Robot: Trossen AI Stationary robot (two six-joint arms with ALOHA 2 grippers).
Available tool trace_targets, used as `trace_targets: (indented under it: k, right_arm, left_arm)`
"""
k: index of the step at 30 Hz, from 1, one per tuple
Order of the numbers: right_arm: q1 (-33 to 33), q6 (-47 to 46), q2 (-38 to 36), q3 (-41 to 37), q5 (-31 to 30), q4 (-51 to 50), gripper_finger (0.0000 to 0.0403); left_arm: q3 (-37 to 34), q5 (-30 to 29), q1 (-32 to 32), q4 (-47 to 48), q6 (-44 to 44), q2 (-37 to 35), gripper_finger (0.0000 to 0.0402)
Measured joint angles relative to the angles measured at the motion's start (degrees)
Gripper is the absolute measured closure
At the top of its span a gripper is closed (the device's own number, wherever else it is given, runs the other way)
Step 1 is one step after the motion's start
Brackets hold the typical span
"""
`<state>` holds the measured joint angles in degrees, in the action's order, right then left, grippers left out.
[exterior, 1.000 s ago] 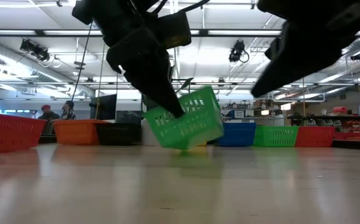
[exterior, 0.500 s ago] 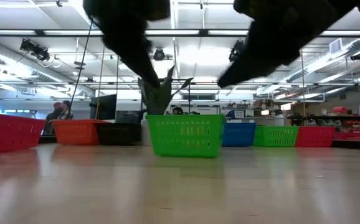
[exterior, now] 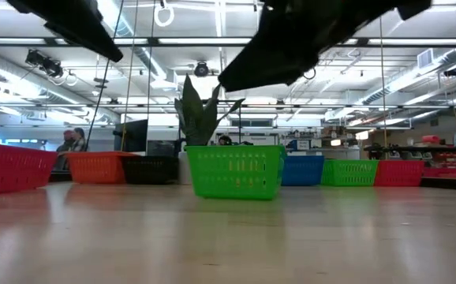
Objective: Stack baskets by color
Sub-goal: Stack the bottom green bin on the top green bin
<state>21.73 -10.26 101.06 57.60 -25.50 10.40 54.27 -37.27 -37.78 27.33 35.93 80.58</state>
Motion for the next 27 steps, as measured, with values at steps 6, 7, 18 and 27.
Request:
trace_targets:
  k: [6,7,18,27]
  right_arm:
    - [-1.93,-0.56,5.69,8.16,2.30,-12.04,0.0255]
    - [-2.05,-1.08,6.58,9.63,3.03,-14.05,0.0252]
    - [-2.53,-8.46,15.99,24.65,1.72,-35.36,0.0258]
    - [-3.12,-7.74,16.10,24.90,2.15,-38.23,0.0277]
  left_arm:
    - [-4.67,-10.50,-5.02,-1.79,6.73,0.06,0.0292]
    - [-5.21,-10.57,-5.13,-1.76,6.93,0.08,0.0292]
    - [-6.37,-11.42,-3.22,-2.73,5.94,0.04,0.0292]
    - [-6.37,-11.37,-3.04,-3.21,5.39,0.06,0.0292]
